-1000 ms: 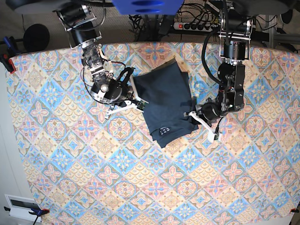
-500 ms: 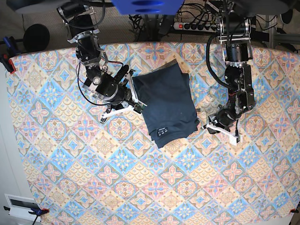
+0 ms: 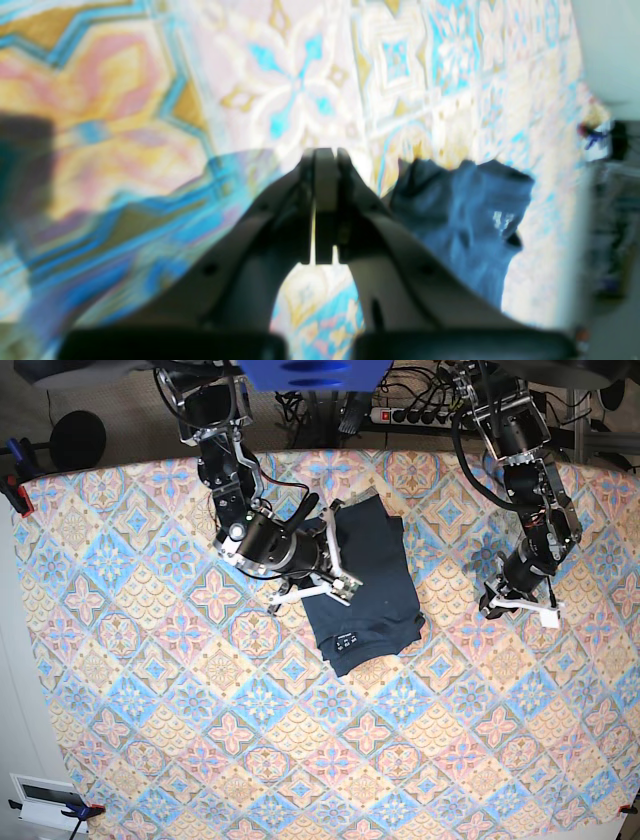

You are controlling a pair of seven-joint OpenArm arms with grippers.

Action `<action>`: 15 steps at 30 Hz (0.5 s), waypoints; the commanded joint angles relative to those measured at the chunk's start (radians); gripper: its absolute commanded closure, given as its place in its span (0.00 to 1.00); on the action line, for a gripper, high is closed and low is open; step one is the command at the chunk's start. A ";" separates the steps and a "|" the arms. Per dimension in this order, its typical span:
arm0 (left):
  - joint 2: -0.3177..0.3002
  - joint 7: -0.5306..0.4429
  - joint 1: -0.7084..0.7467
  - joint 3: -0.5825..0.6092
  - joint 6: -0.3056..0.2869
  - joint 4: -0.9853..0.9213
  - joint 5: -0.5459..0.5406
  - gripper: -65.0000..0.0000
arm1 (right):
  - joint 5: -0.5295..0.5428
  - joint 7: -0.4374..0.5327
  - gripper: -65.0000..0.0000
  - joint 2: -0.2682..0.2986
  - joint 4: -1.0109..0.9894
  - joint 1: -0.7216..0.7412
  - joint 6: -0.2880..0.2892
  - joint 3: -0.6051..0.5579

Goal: Layout the t-shirt on the table in an organized manner, then fold the t-shirt properly
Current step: 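Drag the folded bundle with the right gripper toward the table edge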

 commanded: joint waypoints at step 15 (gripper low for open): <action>-0.013 -0.020 0.227 -0.009 -0.006 0.244 -0.013 1.00 | 0.006 0.135 1.00 -0.093 -0.316 0.172 -0.001 -0.123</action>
